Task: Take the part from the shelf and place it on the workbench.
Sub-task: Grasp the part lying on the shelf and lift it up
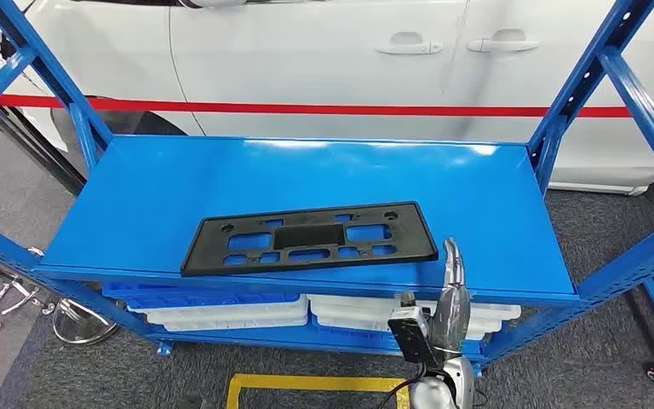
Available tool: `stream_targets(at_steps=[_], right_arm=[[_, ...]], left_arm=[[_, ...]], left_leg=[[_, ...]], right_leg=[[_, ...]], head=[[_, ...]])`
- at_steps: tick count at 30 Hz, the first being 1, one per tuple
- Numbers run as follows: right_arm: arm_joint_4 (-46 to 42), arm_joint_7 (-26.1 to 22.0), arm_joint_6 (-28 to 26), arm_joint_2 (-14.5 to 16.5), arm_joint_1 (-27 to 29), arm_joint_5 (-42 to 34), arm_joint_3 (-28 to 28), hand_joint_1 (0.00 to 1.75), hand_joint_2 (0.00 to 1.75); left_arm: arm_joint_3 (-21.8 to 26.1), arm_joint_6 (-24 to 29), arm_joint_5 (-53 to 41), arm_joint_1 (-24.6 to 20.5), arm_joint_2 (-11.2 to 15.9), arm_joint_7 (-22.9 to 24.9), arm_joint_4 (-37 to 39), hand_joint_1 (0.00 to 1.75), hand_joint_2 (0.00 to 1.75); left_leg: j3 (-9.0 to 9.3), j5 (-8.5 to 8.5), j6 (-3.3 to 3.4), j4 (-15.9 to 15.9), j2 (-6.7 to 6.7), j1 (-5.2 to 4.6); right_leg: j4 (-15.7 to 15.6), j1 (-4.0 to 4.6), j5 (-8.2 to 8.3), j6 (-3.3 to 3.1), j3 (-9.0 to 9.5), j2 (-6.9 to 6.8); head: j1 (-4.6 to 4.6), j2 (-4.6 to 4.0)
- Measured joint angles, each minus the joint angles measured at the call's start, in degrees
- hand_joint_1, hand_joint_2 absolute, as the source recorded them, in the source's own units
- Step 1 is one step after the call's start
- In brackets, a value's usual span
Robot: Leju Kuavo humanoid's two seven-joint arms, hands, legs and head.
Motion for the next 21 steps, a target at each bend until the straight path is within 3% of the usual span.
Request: stream_targets(at_steps=[2, 3, 5, 7, 9, 12, 14, 16, 17, 18, 19, 21], right_arm=[[0.0, 0.9, 0.0, -0.4, -0.6, 4.4, -0.1, 0.0, 0.0], [0.0, 1.5, 0.0, -0.8, -1.2, 8.4, -0.2, 0.0, 0.0], [0.0, 2.3, 0.0, -1.2, -2.4, 14.7, -0.6, 0.0, 0.0], [0.1, 2.7, 0.0, -1.5, -3.3, 17.4, -1.0, 0.0, 0.0], [0.1, 2.9, 0.0, -1.7, -3.7, 18.3, -1.3, 0.0, 0.0], [0.1, 3.3, 0.0, -2.0, -4.3, 21.6, -1.9, 0.0, 0.0], [0.4, 3.6, 0.0, -2.2, -5.1, 24.4, -2.7, 0.0, 0.0], [1.0, 4.3, 0.0, -2.6, -5.6, 26.6, -3.2, 0.0, 0.0], [1.4, 4.8, 0.0, -2.9, -5.7, 27.7, -3.3, 0.0, 0.0], [1.8, 5.5, 0.0, -3.1, -5.8, 28.9, -3.4, 0.0, 0.0], [2.2, 6.2, 0.0, -3.4, -6.1, 30.3, -3.5, 0.0, 0.0], [3.2, 7.9, 0.0, -4.1, -6.6, 33.5, -3.4, 0.0, 0.0]], left_arm=[[0.0, -0.1, -0.3, 0.0, 0.0, 0.3, 0.0, 0.0, 0.0], [-0.1, -0.1, -0.6, 0.0, 0.0, 0.5, 0.0, 0.0, 0.0], [-0.2, -0.2, -1.0, -0.2, 0.0, 0.9, 0.0, 0.0, 0.0], [-0.4, -0.2, -1.2, -0.5, 0.0, 1.0, 0.0, 0.0, 0.0], [-0.5, -0.2, -1.4, -0.7, 0.1, 1.1, 0.0, 0.0, 0.0], [-0.8, -0.4, -1.7, -0.7, -0.1, 1.3, 0.0, 0.0, 0.0], [-1.1, -0.6, -1.9, -0.8, -0.2, 1.5, 0.0, 0.0, 0.0], [-1.3, -0.8, -2.1, -1.0, -0.4, 1.6, 0.0, 0.0, 0.0], [-1.4, -0.9, -2.3, -1.1, -0.4, 1.7, 0.0, 0.0, 0.0], [-1.4, -1.0, -2.3, -1.1, -0.5, 1.8, 0.0, 0.0, 0.0], [-1.5, -1.0, -2.4, -1.1, -0.6, 2.0, 0.0, 0.0, 0.0], [-1.5, -1.1, -2.6, -1.2, -0.7, 2.2, 0.0, 0.0, 0.0]], left_leg=[[-1.22, 0.3, 0.04, 1.6, 0.0, 0.01], [-1.76, 1.23, 0.15, 1.8, 0.0, 0.02], [0.27, 5.81, 0.95, -4.1, 0.0, -0.16], [3.3, 9.15, 2.35, -11.3, 0.08, -0.61], [4.35, 9.56, 3.29, -14.0, 0.11, -1.15], [5.15, 10.29, 3.55, -16.1, 0.18, -0.89], [5.82, 10.9, 3.65, -17.4, 0.37, -0.45], [5.85, 10.91, 3.76, -17.5, 0.42, -0.5], [5.83, 10.81, 3.72, -17.4, 0.41, -0.49], [5.83, 10.65, 3.65, -17.2, 0.39, -0.48], [5.86, 10.44, 3.53, -16.9, 0.37, -0.45], [5.86, 9.82, 3.15, -16.1, 0.31, -0.44]], right_leg=[[0.0, 0.06, -0.05, -0.04, 0.06, 0.03], [0.0, 0.14, -0.11, -0.07, 0.18, 0.09], [0.0, 0.34, -0.28, -0.07, 0.63, 0.25], [-0.1, 0.37, -0.36, 0.16, 0.89, 0.29], [-0.4, 0.15, -0.21, 0.75, 0.74, 0.17], [-0.4, 0.18, -0.41, 1.72, 0.76, 0.01], [3.4, 0.24, -2.79, 2.22, -0.97, -0.02], [10.5, 0.09, -6.04, 2.65, -4.57, -0.02], [13.1, 0.01, -6.7, 2.86, -6.03, -0.03], [14.0, -0.07, -6.24, 3.03, -6.65, -0.04], [12.5, -0.12, -4.66, 3.13, -6.16, -0.06], [5.6, -0.19, -0.65, 3.04, -2.98, -0.12]], head=[[0.0, 0.01], [0.01, 0.01], [0.0, 0.01], [0.0, 0.01], [-0.02, 0.01], [0.01, 0.01], [0.04, 0.01], [0.05, 0.01], [0.06, 0.01], [0.06, 0.01], [0.07, 0.01], [0.07, 0.01]])
